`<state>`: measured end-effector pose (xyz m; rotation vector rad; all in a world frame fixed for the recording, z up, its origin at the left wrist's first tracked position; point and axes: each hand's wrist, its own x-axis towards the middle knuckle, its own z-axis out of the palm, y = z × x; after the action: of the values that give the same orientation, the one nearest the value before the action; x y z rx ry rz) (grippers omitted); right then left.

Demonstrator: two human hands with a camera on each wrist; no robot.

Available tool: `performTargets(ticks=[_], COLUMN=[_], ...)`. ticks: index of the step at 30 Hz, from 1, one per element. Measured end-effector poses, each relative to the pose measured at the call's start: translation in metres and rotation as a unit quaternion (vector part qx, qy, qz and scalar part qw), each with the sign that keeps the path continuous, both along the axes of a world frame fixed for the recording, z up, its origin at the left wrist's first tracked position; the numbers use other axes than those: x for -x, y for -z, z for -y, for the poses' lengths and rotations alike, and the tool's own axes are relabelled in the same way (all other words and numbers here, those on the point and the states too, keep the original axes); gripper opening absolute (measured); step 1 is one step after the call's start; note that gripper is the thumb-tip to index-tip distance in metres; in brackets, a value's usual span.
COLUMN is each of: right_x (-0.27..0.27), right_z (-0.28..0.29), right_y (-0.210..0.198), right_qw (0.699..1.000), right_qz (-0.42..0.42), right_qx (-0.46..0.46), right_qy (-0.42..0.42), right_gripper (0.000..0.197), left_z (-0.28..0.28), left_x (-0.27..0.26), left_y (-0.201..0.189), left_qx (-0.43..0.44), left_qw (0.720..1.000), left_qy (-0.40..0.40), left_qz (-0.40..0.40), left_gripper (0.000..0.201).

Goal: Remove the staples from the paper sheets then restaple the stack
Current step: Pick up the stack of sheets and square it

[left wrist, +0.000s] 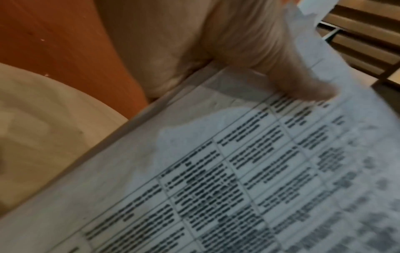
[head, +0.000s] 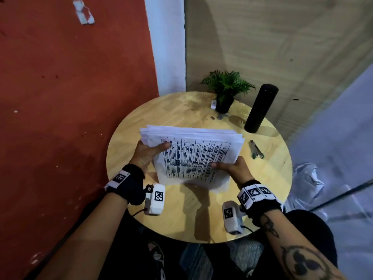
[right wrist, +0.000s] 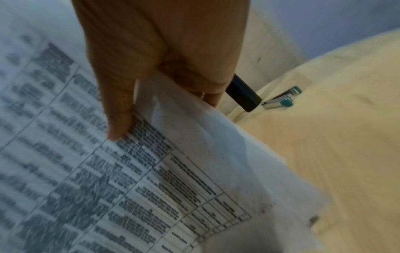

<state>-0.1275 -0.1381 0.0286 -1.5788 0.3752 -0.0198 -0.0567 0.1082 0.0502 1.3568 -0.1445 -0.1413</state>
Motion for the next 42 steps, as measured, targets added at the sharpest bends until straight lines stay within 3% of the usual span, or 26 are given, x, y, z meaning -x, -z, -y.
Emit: performTargets(ticks=[3,8,10,12,14,17,19,22,24,26,33,36,42], right_x=[0.002,0.016,0.019,0.022,0.023,0.020,0.019,0.017,0.013,0.011,0.012,0.012,0.010], right_z=[-0.004,-0.008,-0.011,-0.015,-0.016,-0.013,-0.013,-0.020,-0.020,-0.017,-0.015,-0.017,-0.019], right_y=[-0.007,-0.024,-0.006,0.013,0.020,0.005,-0.013,-0.034,-0.037,-0.036,-0.042,-0.044,-0.036], right_qw=[0.997,0.982,0.984,0.991,0.995,0.991,0.977,0.904,0.854,0.828,0.802,0.804,0.808], right_qz=[0.026,0.117,0.070,-0.006,-0.013,0.070,0.135,0.275,0.312,0.308,0.333,0.336,0.321], right_qx=[0.046,0.015,0.015,0.036,0.042,0.048,0.112,0.316,0.410,0.466,0.494,0.487,0.492], right_qy=[0.062,0.148,0.164,0.131,0.091,0.106,0.119,0.090,0.068,0.054,0.054,0.061,0.043], right_gripper=[0.025,0.021,0.024,0.029,0.036,0.061,0.084,0.093,0.091,0.088,0.071,0.049,0.048], left_z=[0.006,0.014,0.014,0.012,0.009,0.012,0.019,0.030,0.034,0.035,0.034,0.033,0.032], left_x=[0.005,0.016,0.019,0.021,0.025,0.027,0.024,0.014,0.009,0.004,-0.006,-0.006,-0.011], left_y=[-0.013,-0.041,-0.030,-0.010,0.001,-0.008,-0.024,-0.037,-0.035,-0.030,-0.035,-0.034,-0.034], left_qx=[-0.022,-0.001,-0.027,-0.044,-0.032,0.025,0.085,0.130,0.103,0.081,-0.017,-0.049,-0.045], left_qw=[1.000,0.997,0.998,0.999,0.998,0.996,0.983,0.955,0.947,0.947,0.953,0.957,0.960], left_qy=[-0.001,-0.032,-0.024,-0.022,-0.044,-0.089,-0.160,-0.266,-0.304,-0.312,-0.299,-0.284,-0.275], left_qz=[0.021,0.073,0.058,0.005,-0.031,-0.010,0.000,-0.003,-0.006,-0.008,0.035,0.036,0.032], left_gripper=[0.053,0.027,0.034,0.055,0.066,0.075,0.060,0.045,0.033,0.023,0.028,0.026,0.018])
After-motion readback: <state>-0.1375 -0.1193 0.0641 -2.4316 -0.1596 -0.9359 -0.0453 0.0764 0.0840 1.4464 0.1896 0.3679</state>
